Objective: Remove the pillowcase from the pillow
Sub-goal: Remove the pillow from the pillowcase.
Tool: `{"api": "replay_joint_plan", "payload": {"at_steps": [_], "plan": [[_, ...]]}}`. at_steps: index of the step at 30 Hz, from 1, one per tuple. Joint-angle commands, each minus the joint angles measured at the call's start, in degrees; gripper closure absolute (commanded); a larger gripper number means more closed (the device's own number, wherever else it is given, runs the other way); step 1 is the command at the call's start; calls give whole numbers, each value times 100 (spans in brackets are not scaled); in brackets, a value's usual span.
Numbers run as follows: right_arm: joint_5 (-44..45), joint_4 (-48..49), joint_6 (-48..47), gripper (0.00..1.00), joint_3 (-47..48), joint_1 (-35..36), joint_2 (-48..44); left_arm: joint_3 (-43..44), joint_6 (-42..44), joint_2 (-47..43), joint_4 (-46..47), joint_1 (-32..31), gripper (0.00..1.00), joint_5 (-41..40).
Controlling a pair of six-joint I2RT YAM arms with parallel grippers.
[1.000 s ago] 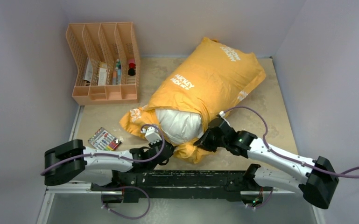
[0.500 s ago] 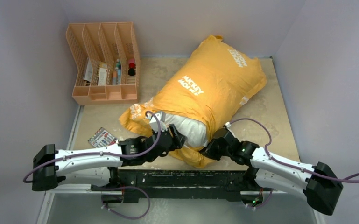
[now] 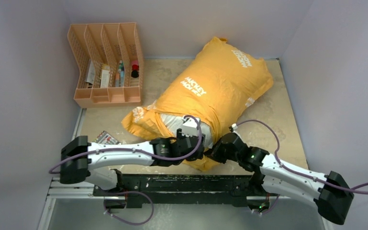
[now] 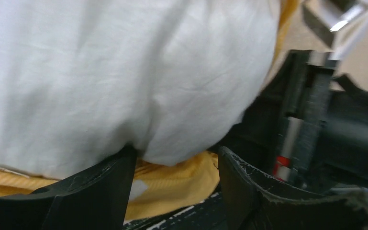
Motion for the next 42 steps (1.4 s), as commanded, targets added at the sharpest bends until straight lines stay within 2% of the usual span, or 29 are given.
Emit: {"api": "replay_joint_plan", "payload": {"at_steps": [1,4,5,7,13,18,23,27,31,34,36,39,42], "plan": [[502,697,-615,100,-101,6,-588,932,216,652,-1196,-24,39,-942],[753,-238,-306,100,-63,6,-891,1434,300,1091,-1592,42,57,-1664],[701,-608,-224,100,-74,6,-937,1445,373,1187,-1540,168,68,-1713],[566,-634,-420,100,-188,5,-1003,1346,508,1203,-1243,420,100,-1617],[17,-644,-761,100,-577,6,-404,1238,1171,681,-635,1075,100,-1355],[-837,69,-1000,100,-986,15,63,1977,2044,699,-703,1767,100,-924],[-997,-30,-1371,100,-934,17,-146,2216,2385,673,-331,2354,100,-359],[-1181,-237,-1471,100,-856,15,-302,2259,2391,650,-333,2428,100,-18],[-679,-1141,-1410,100,-376,15,-566,1767,2255,457,-89,2425,100,438],[305,-2419,-1188,100,114,54,-952,1348,2191,304,145,2427,100,757],[628,-2700,-1210,100,193,50,-1307,1267,2154,246,176,2428,100,874],[-36,-1713,-1312,100,-293,47,-1263,1383,2099,150,283,2428,100,1023],[-12,-1097,-1378,100,-416,48,-410,1720,2034,194,416,2426,100,1331]]}}
